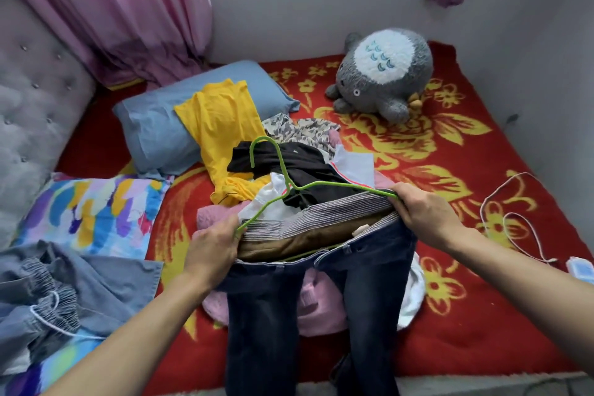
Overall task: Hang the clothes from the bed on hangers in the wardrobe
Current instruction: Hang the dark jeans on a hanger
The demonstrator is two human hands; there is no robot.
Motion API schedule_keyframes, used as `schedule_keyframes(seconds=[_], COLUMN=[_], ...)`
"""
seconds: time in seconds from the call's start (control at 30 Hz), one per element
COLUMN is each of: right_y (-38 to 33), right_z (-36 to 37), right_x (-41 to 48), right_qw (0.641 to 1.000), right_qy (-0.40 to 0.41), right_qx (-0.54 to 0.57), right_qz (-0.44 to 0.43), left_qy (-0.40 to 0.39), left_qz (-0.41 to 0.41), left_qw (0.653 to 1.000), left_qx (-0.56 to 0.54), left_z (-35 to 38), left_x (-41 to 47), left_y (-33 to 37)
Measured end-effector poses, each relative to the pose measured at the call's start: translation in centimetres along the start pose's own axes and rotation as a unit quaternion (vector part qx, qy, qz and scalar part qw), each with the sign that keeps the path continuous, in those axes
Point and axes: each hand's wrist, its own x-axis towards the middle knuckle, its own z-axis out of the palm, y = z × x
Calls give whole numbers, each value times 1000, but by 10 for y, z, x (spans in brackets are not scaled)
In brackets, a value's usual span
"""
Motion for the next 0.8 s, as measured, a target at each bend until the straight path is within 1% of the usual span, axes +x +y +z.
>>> schedule_keyframes(seconds=[0.07, 0.1, 0.2, 0.27, 0.37, 0.43, 0.47, 0.53, 0.57, 0.6, 0.67, 0.73, 0.8], right_y=[-8, -13, -20, -20, -26, -31, -34, -35, -34, -35, -37, -39, -42], right_z=[-5, -7, -6, -2, 1, -4, -9, -21, -27, -32, -39, -43, -48], right_x=[5, 8, 10, 6, -1, 0, 3, 10, 12, 14, 18, 20, 23], right_qw=[999, 999, 998, 996, 996, 998, 998, 996, 994, 992, 990, 990, 990], right_qy=[16, 10, -37, -58, -43, -11, 12, 64, 85, 100, 114, 109, 109], right_qx=[-22, -29, -54, -67, -77, -52, -31, 4, 18, 29, 44, 51, 47], right_qz=[-18, -26, -25, -14, 3, 27, 44, 66, 69, 68, 66, 68, 72], left_qy=[-15, -19, -3, -8, -17, -12, -9, -28, -43, -45, -37, -34, -30], left_qz=[43, 52, 55, 52, 73, 75, 46, -54, -103, -141, -192, -239, -269], left_qw=[999, 998, 997, 996, 994, 997, 999, 991, 972, 944, 878, 797, 713], left_qx=[14, 24, 51, 70, 80, 31, -13, -123, -205, -294, -437, -554, -647], left_z=[-1, -2, -8, -13, -18, -24, -26, -31, -34, -37, -45, -54, -62], left_x=[-1, -1, -2, -1, -1, -3, -4, -7, -8, -10, -11, -10, -8], left_y=[2, 2, 2, 1, 2, -2, -8, -25, -33, -38, -34, -20, -12])
